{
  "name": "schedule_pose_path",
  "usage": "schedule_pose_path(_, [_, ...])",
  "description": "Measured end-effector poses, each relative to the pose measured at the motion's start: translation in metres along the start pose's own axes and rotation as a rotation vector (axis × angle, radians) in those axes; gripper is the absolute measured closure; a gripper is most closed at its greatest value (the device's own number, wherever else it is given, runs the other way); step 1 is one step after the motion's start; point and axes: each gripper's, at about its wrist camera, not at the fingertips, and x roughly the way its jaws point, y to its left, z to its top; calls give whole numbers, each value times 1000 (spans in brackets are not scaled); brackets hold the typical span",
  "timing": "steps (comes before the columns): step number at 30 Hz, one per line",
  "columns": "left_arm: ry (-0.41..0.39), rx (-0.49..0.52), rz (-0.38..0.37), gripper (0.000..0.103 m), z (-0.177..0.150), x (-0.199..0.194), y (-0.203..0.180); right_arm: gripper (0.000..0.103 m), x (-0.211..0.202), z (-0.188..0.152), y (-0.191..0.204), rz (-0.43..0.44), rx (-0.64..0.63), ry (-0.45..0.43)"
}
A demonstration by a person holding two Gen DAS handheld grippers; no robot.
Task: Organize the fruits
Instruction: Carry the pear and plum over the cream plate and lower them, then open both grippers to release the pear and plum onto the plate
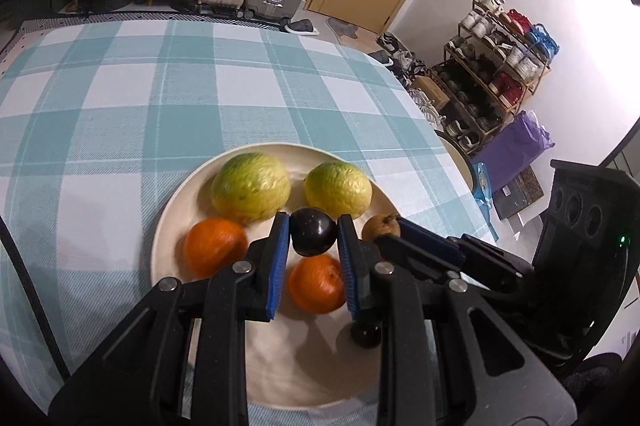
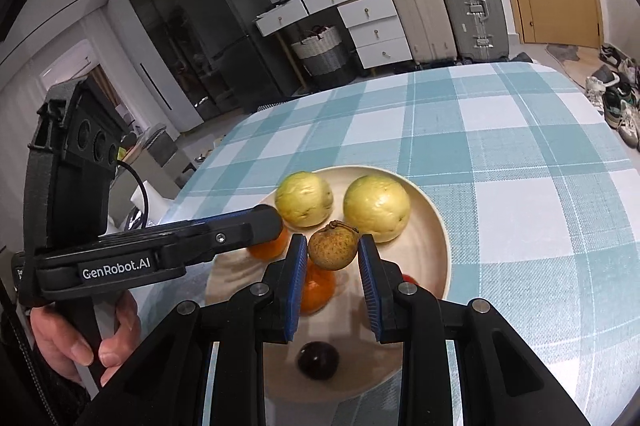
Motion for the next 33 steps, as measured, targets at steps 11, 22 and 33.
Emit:
schedule_pose_path(11, [15,-6,-2,82,11,20,0,76,10,2,-6,-9,-8,15])
schedule_pose_path(22, [7,23,-4,81,9,17,-6,71,11,2,-1,-19,-44,-5])
schedule_pose_path(33, [-55,16,29,54,6,-21,-9,51,-20,-1,5,-37,-69,-65])
